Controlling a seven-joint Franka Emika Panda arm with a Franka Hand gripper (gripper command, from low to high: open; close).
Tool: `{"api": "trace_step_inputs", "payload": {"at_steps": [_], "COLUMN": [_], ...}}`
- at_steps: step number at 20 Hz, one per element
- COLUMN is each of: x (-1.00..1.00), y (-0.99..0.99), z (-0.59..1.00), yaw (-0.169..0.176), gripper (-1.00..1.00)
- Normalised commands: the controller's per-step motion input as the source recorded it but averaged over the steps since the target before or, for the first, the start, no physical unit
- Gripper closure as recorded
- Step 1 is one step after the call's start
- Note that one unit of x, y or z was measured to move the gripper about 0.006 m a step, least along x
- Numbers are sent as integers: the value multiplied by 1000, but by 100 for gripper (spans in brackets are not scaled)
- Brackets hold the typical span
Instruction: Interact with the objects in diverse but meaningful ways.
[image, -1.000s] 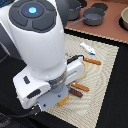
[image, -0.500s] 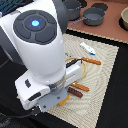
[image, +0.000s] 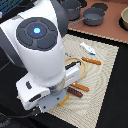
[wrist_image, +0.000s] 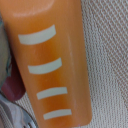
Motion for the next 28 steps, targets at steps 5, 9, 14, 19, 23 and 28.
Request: {"api": "trace_step_inputs", "payload": {"at_steps": [5, 9, 14, 19, 23, 28], "x": [336, 313, 251, 173, 109, 110], "y": [63, 49, 13, 0, 0, 7], "z": [-60, -137, -187, -201, -199, -13], "yaw": [0, 0, 0, 0, 0, 0], "gripper": [-100, -100, -100, 100, 100, 100]}}
